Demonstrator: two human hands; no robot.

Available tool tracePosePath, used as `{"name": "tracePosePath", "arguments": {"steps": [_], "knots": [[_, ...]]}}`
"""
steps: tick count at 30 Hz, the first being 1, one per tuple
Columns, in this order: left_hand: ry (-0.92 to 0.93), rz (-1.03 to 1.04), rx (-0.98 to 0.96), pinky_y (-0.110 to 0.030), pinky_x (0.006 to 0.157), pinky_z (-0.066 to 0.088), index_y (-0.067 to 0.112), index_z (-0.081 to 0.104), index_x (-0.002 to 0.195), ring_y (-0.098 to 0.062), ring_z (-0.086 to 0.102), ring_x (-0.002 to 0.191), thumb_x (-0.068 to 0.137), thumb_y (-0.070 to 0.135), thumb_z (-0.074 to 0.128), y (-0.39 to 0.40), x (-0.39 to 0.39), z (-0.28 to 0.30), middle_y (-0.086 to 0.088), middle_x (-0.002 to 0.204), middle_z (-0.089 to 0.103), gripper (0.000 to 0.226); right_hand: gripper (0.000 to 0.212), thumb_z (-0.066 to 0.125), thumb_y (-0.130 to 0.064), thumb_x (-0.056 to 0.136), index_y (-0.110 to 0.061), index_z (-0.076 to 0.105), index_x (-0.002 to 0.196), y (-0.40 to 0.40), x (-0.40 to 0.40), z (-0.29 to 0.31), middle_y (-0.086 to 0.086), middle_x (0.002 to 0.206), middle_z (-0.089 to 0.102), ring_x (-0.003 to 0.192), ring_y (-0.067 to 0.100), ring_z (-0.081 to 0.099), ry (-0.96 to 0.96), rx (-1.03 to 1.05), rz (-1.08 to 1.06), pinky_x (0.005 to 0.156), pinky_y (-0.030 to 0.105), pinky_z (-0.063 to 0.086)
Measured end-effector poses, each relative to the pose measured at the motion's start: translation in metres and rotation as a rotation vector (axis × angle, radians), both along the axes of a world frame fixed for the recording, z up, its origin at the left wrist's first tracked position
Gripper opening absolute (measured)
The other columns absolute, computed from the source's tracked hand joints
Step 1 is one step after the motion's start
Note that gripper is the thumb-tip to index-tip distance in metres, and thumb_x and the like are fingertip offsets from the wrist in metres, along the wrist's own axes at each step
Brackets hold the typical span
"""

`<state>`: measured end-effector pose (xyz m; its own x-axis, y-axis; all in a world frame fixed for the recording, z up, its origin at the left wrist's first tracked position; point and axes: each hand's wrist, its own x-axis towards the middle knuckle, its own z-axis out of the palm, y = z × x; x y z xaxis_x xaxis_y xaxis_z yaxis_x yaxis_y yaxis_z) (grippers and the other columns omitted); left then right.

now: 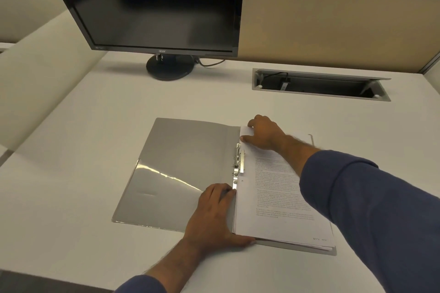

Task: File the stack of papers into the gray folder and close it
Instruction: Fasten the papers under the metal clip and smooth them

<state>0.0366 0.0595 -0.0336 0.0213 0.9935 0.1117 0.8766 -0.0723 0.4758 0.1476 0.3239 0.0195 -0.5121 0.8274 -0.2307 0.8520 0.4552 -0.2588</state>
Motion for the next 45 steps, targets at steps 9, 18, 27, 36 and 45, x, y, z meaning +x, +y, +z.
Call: {"name": "tracePosePath", "arguments": {"steps": [9, 18, 27, 36, 45], "knots": [[0.005, -0.006, 0.009, -0.027, 0.11, 0.03, 0.023, 0.049, 0.136, -0.015, 0.039, 0.129, 0.055, 0.097, 0.056, 0.001, 0.0, 0.001, 0.006, 0.134, 0.045, 0.11, 0.057, 0.06, -0.038, 0.086, -0.014, 0.05, 0.136, 0.005, -0.005, 0.005, 0.007, 0.139, 0.048, 0.126, 0.029, 0.045, -0.039, -0.099, -0.031, 0.105, 0.045, 0.039], [-0.001, 0.0, -0.003, -0.029, 0.11, 0.032, 0.026, 0.047, 0.137, -0.014, 0.038, 0.129, 0.055, 0.095, 0.059, 0.001, -0.001, 0.0, 0.007, 0.133, 0.044, 0.108, 0.06, 0.063, -0.04, 0.08, -0.011, 0.052, 0.131, 0.015, -0.013, 0.01, 0.01, 0.133, 0.052, 0.121, 0.03, 0.049, -0.129, -0.195, -0.033, 0.101, 0.047, 0.044], [-0.004, -0.004, -0.001, -0.025, 0.111, 0.028, 0.025, 0.047, 0.138, -0.013, 0.036, 0.131, 0.055, 0.096, 0.056, 0.0, -0.001, 0.001, 0.008, 0.135, 0.043, 0.11, 0.051, 0.061, -0.027, 0.081, -0.017, 0.053, 0.13, 0.013, 0.0, -0.005, 0.005, 0.133, 0.052, 0.122, 0.027, 0.048, 0.009, -0.116, -0.078, 0.105, 0.046, 0.034], [-0.021, -0.011, 0.036, -0.028, 0.112, 0.031, 0.022, 0.051, 0.135, -0.016, 0.041, 0.128, 0.053, 0.094, 0.062, 0.0, 0.0, 0.001, 0.005, 0.132, 0.047, 0.11, 0.031, 0.047, -0.013, 0.086, -0.019, 0.061, 0.113, 0.014, 0.025, -0.02, 0.002, 0.118, 0.059, 0.109, 0.024, 0.052, 0.002, 0.074, -0.148, 0.102, 0.044, 0.028], [-0.001, -0.005, 0.005, -0.034, 0.11, 0.038, 0.023, 0.048, 0.137, -0.015, 0.041, 0.128, 0.054, 0.098, 0.055, 0.0, 0.0, 0.0, 0.006, 0.134, 0.046, 0.112, 0.035, 0.048, -0.01, 0.089, -0.021, 0.059, 0.119, 0.016, 0.023, -0.02, 0.003, 0.125, 0.055, 0.117, 0.026, 0.046, -0.02, 0.016, -0.178, 0.104, 0.046, 0.026]]}}
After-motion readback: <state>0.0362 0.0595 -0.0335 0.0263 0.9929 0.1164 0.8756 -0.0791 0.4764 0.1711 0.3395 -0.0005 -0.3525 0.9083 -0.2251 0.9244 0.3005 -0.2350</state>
